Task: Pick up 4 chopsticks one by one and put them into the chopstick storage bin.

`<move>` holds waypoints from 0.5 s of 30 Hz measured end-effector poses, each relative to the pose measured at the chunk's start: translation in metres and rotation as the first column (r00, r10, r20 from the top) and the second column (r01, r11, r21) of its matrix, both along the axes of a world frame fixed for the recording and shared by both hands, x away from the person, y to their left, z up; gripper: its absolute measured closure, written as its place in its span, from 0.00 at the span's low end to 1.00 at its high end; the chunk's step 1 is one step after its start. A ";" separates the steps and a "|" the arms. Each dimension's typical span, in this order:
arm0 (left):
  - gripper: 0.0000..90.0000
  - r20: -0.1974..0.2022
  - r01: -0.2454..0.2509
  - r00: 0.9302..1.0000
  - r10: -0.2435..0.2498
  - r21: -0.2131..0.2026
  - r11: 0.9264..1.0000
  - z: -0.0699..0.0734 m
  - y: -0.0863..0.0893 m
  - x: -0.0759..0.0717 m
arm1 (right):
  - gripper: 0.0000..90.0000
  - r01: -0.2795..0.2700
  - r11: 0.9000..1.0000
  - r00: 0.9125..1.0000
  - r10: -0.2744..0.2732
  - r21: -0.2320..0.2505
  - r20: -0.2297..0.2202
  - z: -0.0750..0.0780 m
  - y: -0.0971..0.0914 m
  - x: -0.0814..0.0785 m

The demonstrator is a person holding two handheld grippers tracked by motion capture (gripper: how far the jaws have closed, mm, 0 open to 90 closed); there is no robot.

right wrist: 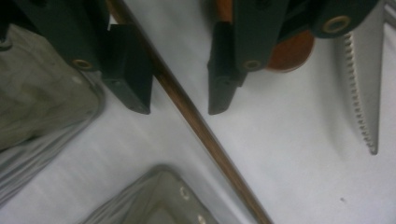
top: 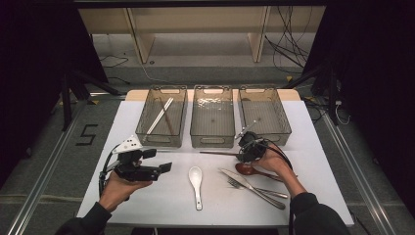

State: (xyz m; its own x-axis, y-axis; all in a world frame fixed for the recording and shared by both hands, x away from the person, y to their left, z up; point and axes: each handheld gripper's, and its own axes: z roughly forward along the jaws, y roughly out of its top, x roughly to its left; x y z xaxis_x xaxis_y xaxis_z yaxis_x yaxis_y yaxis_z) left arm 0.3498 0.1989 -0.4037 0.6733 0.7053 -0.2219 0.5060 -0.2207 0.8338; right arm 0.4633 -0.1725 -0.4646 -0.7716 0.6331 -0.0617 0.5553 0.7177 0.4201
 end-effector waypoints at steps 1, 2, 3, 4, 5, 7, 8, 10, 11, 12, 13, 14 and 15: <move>0.19 0.000 0.000 1.000 0.000 0.000 1.000 0.000 0.000 0.000 | 0.73 -0.005 1.000 1.000 0.005 -0.005 -0.006 0.000 0.000 0.000; 0.19 0.000 0.000 1.000 0.000 0.000 1.000 0.000 0.000 0.000 | 0.74 -0.011 1.000 1.000 0.011 -0.013 -0.010 0.001 0.001 -0.001; 0.19 -0.001 -0.001 1.000 0.001 0.001 1.000 0.000 0.000 0.000 | 0.76 -0.019 1.000 1.000 0.018 -0.019 -0.017 0.002 0.001 -0.001; 0.19 0.000 -0.001 1.000 0.001 0.000 1.000 0.000 0.000 0.000 | 0.78 -0.029 0.999 0.999 0.028 -0.028 -0.018 0.002 0.001 -0.002; 0.19 -0.001 -0.002 1.000 0.002 0.000 1.000 0.000 0.000 0.000 | 0.79 -0.034 0.999 0.999 0.033 -0.034 -0.020 0.002 0.002 -0.003; 0.19 -0.001 -0.002 1.000 0.002 0.002 1.000 -0.001 0.000 0.000 | 0.83 -0.053 0.997 0.998 0.053 -0.052 -0.018 0.003 0.003 -0.005; 0.19 -0.003 -0.002 1.000 0.002 0.003 1.000 -0.001 0.001 0.000 | 0.84 -0.065 0.996 0.998 0.064 -0.066 -0.018 0.003 0.003 -0.005; 0.19 -0.006 -0.003 1.000 0.003 0.003 1.000 -0.001 0.001 0.000 | 0.87 -0.094 0.991 0.996 0.093 -0.092 -0.015 0.004 0.004 -0.006; 0.19 -0.005 -0.003 1.000 0.003 0.003 1.000 -0.002 0.001 0.000 | 0.87 -0.108 0.989 0.994 0.108 -0.104 -0.011 0.004 0.005 -0.007; 0.19 -0.005 -0.003 1.000 0.003 0.004 1.000 -0.001 0.001 0.001 | 0.88 -0.125 0.986 0.992 0.125 -0.113 -0.007 0.004 0.005 -0.007; 0.19 -0.005 -0.003 1.000 0.003 0.002 1.000 -0.002 0.001 0.001 | 0.89 -0.136 0.983 0.991 0.136 -0.124 -0.010 0.005 0.005 -0.008; 0.19 -0.005 -0.003 1.000 0.003 0.001 1.000 -0.002 0.001 0.001 | 0.89 -0.144 0.981 0.990 0.143 -0.132 -0.013 0.005 0.004 -0.008; 0.19 -0.008 -0.003 1.000 0.003 0.002 1.000 -0.002 0.001 0.001 | 0.90 -0.160 0.977 0.987 0.160 -0.144 -0.013 0.006 0.004 -0.008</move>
